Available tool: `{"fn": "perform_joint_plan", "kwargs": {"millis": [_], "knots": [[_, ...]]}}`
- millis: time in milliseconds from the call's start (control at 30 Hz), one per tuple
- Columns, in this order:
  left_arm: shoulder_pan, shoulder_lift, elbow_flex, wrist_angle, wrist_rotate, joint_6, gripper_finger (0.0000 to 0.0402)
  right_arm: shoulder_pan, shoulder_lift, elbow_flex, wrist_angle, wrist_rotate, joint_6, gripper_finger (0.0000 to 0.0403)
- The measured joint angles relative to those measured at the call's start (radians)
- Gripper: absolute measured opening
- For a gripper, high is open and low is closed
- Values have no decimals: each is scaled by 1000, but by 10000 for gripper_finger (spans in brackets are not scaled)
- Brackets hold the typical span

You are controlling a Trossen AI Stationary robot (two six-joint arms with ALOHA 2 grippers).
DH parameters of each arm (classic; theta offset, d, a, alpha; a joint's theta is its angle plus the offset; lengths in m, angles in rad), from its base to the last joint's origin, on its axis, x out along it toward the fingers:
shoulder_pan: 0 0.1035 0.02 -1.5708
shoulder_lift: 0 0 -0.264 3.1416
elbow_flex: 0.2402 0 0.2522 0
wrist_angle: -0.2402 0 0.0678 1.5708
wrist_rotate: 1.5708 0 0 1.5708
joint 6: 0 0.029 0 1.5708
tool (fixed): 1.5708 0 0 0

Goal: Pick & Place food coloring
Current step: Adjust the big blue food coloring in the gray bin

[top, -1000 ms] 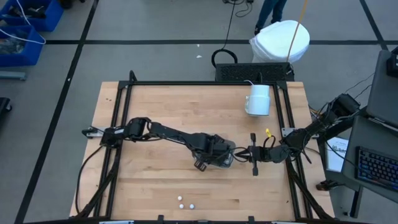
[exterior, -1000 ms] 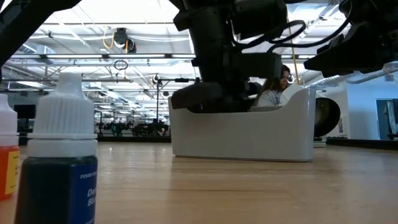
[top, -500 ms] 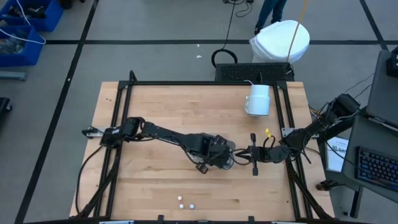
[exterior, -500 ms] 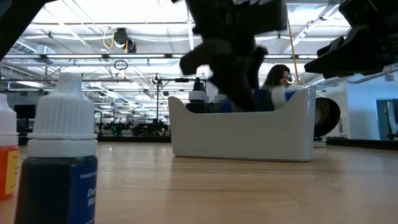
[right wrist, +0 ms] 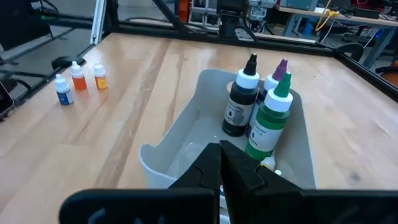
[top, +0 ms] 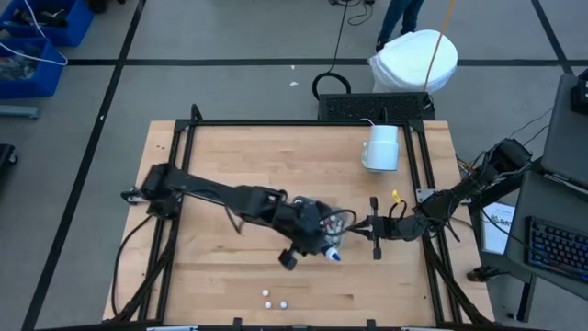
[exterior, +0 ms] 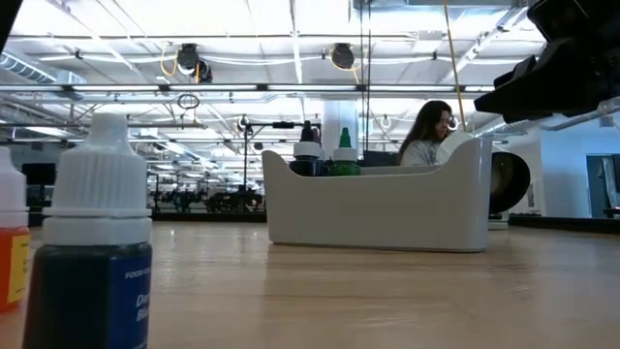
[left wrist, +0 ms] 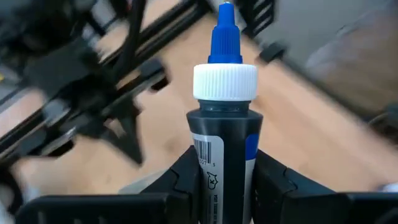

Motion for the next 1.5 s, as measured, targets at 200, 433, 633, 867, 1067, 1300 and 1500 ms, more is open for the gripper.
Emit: {"fn": "perform_joint_plan", "kwargs": {"millis": [200,433,633,867,1067,1300,1500], "knots": [[0,-152,-324,370,123,-20,94,0,0,0,33,1,6,0],[15,-287,-820,1109,138,-96,93,0,1,0,80,0,6,0],[24,-295,-1065,1603,80,-251,102,0,10,0,224,2,-32,2],[13,-297,-1115,1646,-60,-390,99,-9,172,51,505,0,-120,65],[-24,-296,-1116,1616,-97,-372,99,-41,347,271,521,1,-197,174],[-62,-296,-1116,1590,-129,-368,99,-65,434,499,338,-55,-248,253],[-84,-296,-1116,1550,-153,-342,99,-78,467,588,295,-54,-280,265]]}}
